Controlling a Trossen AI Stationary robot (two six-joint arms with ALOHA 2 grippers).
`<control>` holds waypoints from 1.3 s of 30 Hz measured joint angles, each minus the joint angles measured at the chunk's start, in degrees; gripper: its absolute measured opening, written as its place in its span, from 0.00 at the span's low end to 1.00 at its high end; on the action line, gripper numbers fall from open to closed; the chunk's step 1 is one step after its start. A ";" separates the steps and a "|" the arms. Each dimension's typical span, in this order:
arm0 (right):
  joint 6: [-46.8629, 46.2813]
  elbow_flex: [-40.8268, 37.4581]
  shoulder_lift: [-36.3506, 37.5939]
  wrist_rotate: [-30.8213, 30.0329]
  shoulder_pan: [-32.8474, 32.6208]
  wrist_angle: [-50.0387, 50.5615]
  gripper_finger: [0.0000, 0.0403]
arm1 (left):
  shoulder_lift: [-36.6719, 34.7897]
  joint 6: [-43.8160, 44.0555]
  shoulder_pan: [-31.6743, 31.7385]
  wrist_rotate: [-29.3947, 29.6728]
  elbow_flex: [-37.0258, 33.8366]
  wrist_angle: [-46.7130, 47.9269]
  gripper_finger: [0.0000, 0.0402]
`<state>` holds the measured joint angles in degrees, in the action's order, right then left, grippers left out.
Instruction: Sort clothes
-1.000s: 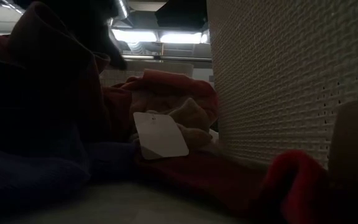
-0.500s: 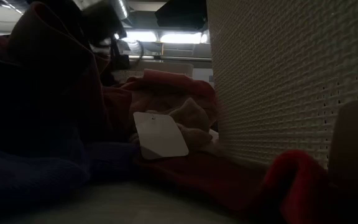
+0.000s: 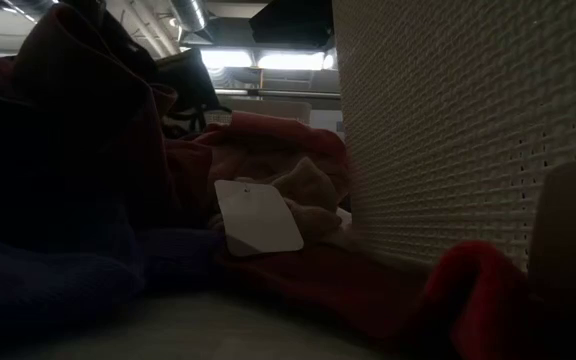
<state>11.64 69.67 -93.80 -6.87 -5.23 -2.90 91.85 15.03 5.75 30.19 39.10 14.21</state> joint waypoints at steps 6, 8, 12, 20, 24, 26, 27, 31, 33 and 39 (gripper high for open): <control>0.00 0.00 0.00 0.00 0.00 0.02 0.51 | 0.17 -2.92 -0.01 -0.43 -0.10 -1.71 0.28; -0.01 0.00 0.00 0.00 0.00 0.09 0.51 | 0.20 -3.75 0.00 -0.43 -0.12 -1.70 0.21; -0.04 0.00 0.00 -0.02 0.00 0.17 0.51 | 0.22 -5.54 -0.25 0.65 -0.16 -1.52 0.05; -0.02 0.00 0.00 0.00 0.00 0.33 0.51 | -3.19 -6.22 -4.42 7.42 -0.31 -0.82 0.02; -0.02 0.00 0.00 0.02 0.00 0.37 0.51 | -8.82 -6.74 -7.31 7.51 -0.29 -0.80 0.01; -0.01 0.00 0.00 0.02 0.00 0.33 0.51 | -12.40 -6.96 -8.57 7.56 -0.29 -0.36 0.01; -0.01 0.00 0.00 0.02 0.00 0.33 0.51 | -14.26 -7.31 -9.20 7.71 -0.29 0.02 0.01; 0.00 0.00 0.00 0.01 0.00 0.22 0.51 | -22.00 -9.82 -11.45 10.11 -0.26 0.52 0.01; 0.02 0.00 0.00 0.00 0.00 0.20 0.51 | -25.54 -11.64 -12.04 10.33 -0.21 0.23 0.01; 0.09 0.00 0.00 0.00 0.00 0.08 0.51 | -34.13 -16.78 -12.24 11.23 -0.21 0.07 0.01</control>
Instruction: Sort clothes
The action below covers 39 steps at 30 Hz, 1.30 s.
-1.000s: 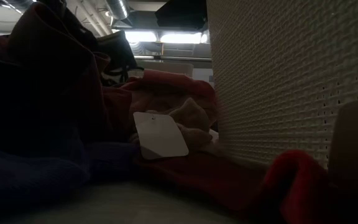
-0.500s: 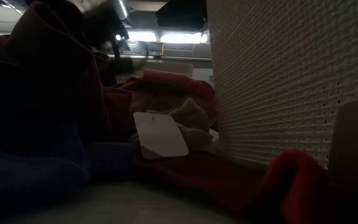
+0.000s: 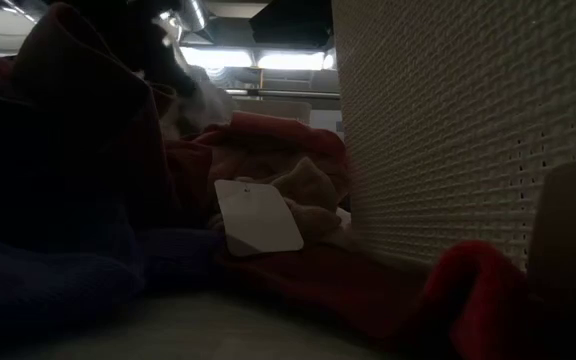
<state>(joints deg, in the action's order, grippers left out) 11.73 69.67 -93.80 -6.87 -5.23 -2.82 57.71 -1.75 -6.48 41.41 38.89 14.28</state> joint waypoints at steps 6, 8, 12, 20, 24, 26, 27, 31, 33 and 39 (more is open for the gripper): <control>0.00 0.00 0.00 0.00 0.00 -0.05 0.51 | -7.63 -3.34 0.04 1.29 0.00 -1.45 0.01; 0.01 0.00 0.00 0.00 0.00 -0.06 0.51 | -9.50 -3.07 0.04 1.28 0.00 -1.72 0.02; 0.00 0.00 0.00 0.00 0.00 -0.06 0.51 | -10.97 -0.20 0.04 1.26 0.00 -0.73 0.03; -1.00 -0.02 -0.07 -0.93 0.00 -0.07 0.51 | -10.85 -0.24 -0.15 -7.63 0.00 0.53 0.01; -1.64 0.04 -1.45 -1.11 0.00 -2.42 0.51 | -10.86 -2.66 -1.29 -13.37 0.00 -1.14 0.01; -1.66 0.06 -2.68 -1.03 0.00 -5.85 0.51 | -10.84 -3.26 -1.96 -14.33 0.00 -1.82 0.03; -1.68 0.07 -3.39 -1.05 0.00 -7.77 0.51 | -10.85 -3.47 -2.31 -14.34 0.00 -1.90 0.03; -1.55 0.04 -5.30 -1.66 0.02 -13.67 0.51 | -10.86 -4.32 -3.76 -14.34 0.00 -1.88 0.03; -1.37 0.02 -5.81 -1.61 0.39 -15.38 0.51 | -10.86 -4.74 -4.61 -14.39 0.00 -1.88 0.02; -3.81 -0.02 -6.69 -2.55 2.21 -16.60 0.51 | -10.86 -6.68 -7.01 -14.43 0.00 -2.28 0.02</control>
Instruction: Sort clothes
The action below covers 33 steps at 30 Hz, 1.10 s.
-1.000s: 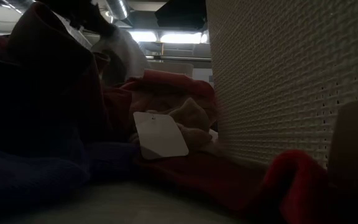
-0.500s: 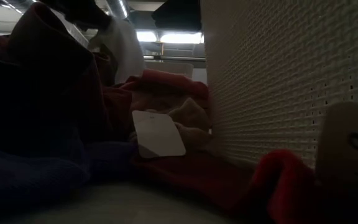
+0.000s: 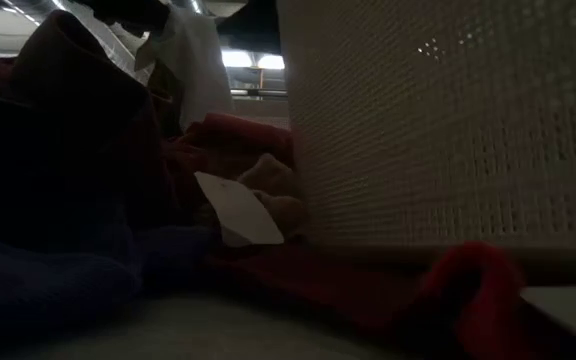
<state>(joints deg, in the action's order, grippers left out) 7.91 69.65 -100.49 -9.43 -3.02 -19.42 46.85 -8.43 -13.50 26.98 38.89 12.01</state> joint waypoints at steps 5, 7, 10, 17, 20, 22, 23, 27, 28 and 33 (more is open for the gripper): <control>-1.46 -0.02 0.00 1.85 0.51 0.31 0.51 | 0.00 -1.26 -0.39 0.00 0.00 -0.70 0.04; -1.49 -0.02 0.00 2.54 0.35 0.11 0.51 | 0.00 -1.35 -0.38 0.07 0.00 -0.68 0.03; -1.91 -0.02 0.40 2.42 -0.33 0.09 0.51 | 0.00 -1.41 -0.39 0.14 0.00 -0.67 0.02; -3.43 4.21 1.68 1.94 -0.03 4.89 0.51 | 0.00 -2.18 -0.37 0.17 0.00 -0.69 0.03; -4.41 6.19 0.54 4.19 0.98 6.06 0.51 | 0.00 -2.18 -0.35 0.19 0.00 -0.93 0.04; -4.64 6.23 -0.57 7.79 1.74 7.61 0.51 | 0.00 -2.16 -0.35 0.20 0.00 -0.99 0.04; -4.67 6.24 -1.18 9.03 1.76 7.44 0.51 | 0.00 -2.14 -0.33 0.20 0.00 -1.15 0.04; -4.14 6.43 -2.68 7.85 1.66 6.78 0.51 | 0.00 -2.16 -0.33 0.20 0.00 -1.35 0.04; -3.03 6.47 -3.00 7.60 1.63 6.47 0.51 | 0.00 -2.27 -0.33 0.21 0.00 -1.37 0.04; 2.76 6.47 -3.85 9.07 1.59 5.77 0.39 | 0.00 -2.46 -0.33 0.22 0.00 -1.55 0.04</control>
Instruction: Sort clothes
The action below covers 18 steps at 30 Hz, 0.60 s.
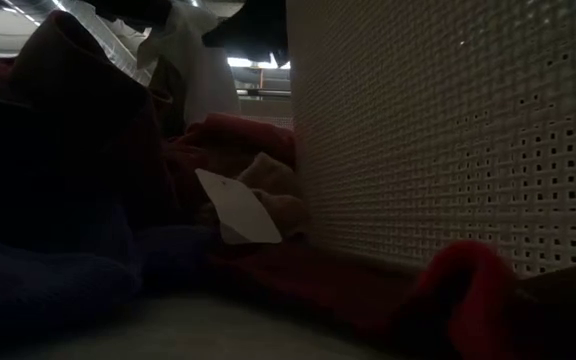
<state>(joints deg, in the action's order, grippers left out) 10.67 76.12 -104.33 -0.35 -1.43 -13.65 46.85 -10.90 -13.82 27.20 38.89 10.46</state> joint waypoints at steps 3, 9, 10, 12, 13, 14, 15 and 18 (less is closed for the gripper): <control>0.16 0.00 0.02 1.13 -0.02 -0.53 0.25 | 0.00 0.00 0.00 0.00 0.00 0.00 0.04; 3.43 0.00 0.02 0.47 0.06 -0.32 0.02 | 0.00 0.08 0.00 0.00 0.00 0.00 0.04; 3.57 0.00 0.02 -0.22 0.02 -0.45 0.03 | 0.00 0.11 0.00 0.00 0.00 0.00 0.04; 3.59 0.00 0.02 -1.27 -0.02 -1.18 0.05 | 0.00 -0.05 0.00 0.00 0.00 0.00 0.04; 3.74 0.00 0.20 -1.60 -0.02 -1.32 0.06 | 0.00 -0.07 0.00 0.00 0.00 0.00 0.04; 4.15 0.00 0.40 -1.63 -0.02 -1.31 0.05 | 0.00 -0.02 0.00 0.00 0.00 0.00 0.04; 4.53 0.00 0.57 -1.64 -0.02 -1.50 0.04 | 0.00 0.35 0.00 0.00 0.00 0.00 0.04; 4.66 -0.04 1.88 -1.67 -0.02 -0.56 0.01 | 0.00 1.27 0.00 0.02 0.00 0.02 0.04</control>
<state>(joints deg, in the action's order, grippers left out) 15.33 76.07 -102.46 -2.02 -1.45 -14.21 46.85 -9.63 -13.82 27.22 38.89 10.48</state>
